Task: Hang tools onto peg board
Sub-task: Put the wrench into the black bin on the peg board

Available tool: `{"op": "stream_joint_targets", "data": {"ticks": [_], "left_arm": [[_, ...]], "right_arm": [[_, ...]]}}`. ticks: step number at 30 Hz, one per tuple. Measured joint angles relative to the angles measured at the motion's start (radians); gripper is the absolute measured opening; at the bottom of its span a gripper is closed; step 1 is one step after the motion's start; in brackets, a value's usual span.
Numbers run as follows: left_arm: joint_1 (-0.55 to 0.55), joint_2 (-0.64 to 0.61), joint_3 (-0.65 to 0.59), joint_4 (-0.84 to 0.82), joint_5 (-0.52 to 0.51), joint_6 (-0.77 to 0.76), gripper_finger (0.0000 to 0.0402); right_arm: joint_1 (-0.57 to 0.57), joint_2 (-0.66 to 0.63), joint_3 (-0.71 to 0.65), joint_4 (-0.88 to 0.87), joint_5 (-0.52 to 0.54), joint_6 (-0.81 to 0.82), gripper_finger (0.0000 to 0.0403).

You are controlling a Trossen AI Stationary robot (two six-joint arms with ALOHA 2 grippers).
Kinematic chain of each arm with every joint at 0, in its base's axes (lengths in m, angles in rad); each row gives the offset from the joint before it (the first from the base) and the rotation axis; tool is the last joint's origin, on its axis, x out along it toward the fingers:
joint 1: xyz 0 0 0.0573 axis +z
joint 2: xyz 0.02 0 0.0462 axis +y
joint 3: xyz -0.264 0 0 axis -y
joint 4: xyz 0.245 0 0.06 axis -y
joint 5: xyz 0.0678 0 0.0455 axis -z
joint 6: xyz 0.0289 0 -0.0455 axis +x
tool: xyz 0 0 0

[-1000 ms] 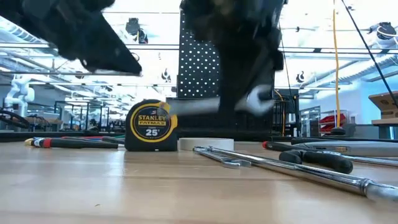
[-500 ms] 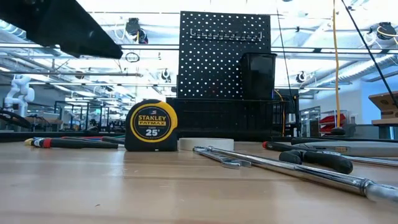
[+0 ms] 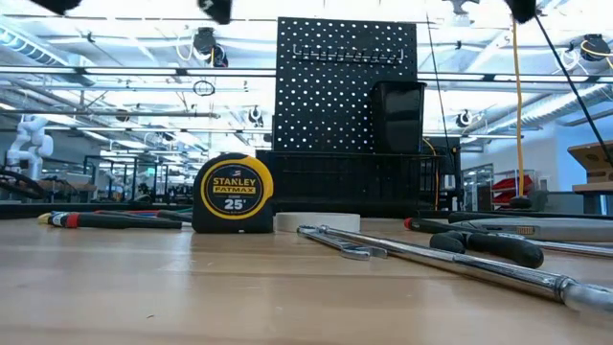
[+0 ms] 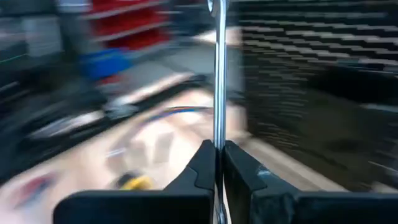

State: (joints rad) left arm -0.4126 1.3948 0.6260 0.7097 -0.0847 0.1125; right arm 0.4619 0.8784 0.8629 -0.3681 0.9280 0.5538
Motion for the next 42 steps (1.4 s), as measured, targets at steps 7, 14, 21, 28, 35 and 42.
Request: {"op": "stream_joint_targets", "data": {"ticks": [7,14,21,28,35,42], "left_arm": [[0.145,-0.059,0.019,-0.009,0.032,-0.011,0.0061],[0.176,-0.058,0.018,-0.135,0.03,-0.077,0.0061],[0.172,-0.057,0.017,-0.181,0.03,-0.081,0.0061],[0.166,-0.057,0.017,-0.197,0.054,-0.081,0.0061],[0.166,-0.057,0.017,-0.217,0.055,-0.081,0.0061],[0.166,-0.057,0.016,-0.232,0.055,-0.08,0.0061]], "right_arm": [[-0.161,-0.139,-0.261,0.596,-0.264,-0.394,0.0004],[-0.307,-0.117,-0.344,0.841,-0.267,-0.528,0.0004],[-0.441,0.027,-0.358,1.083,-0.163,-0.628,0.0004],[-0.546,0.124,-0.358,1.207,-0.176,-0.642,0.0004],[-0.581,0.164,-0.358,1.229,-0.175,-0.628,0.0004],[-0.592,0.168,-0.358,1.328,-0.174,-0.709,0.0004]]}}
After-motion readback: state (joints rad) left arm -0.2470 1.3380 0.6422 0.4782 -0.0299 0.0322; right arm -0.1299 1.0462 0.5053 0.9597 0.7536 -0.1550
